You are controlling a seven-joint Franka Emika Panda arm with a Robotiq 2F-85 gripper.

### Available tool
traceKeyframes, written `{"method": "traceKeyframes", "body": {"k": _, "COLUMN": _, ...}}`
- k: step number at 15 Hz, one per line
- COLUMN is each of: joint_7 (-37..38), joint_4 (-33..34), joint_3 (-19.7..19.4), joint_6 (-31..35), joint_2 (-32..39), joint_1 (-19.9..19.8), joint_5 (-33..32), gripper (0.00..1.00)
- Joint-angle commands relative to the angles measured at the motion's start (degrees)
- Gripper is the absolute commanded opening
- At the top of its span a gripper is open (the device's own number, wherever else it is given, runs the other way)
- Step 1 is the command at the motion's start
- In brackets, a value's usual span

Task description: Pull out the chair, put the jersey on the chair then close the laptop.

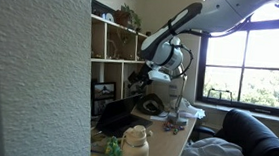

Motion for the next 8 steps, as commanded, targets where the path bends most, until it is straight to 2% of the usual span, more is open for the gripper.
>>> {"method": "traceKeyframes", "body": {"k": 1, "joint_7": 0.0, "joint_4": -0.09, "joint_3": 0.0, "joint_6": 0.0, "joint_2": -0.08, "joint_1": -0.01, "joint_5": 0.0, "gripper": 1.0}}
{"method": "traceKeyframes", "body": {"k": 4, "joint_7": -2.4, "joint_4": 1.01, "joint_3": -0.14, "joint_6": 1.56, "joint_2": 1.46, "joint_1": 0.19, "joint_5": 3.22, "gripper": 1.0}}
{"method": "traceKeyframes", "body": {"k": 8, "joint_7": -6.38, "joint_4": 5.99, "joint_3": 0.51, "joint_6": 3.64, "joint_2": 7.52, "joint_1": 0.32, "joint_5": 6.42, "gripper": 1.0}}
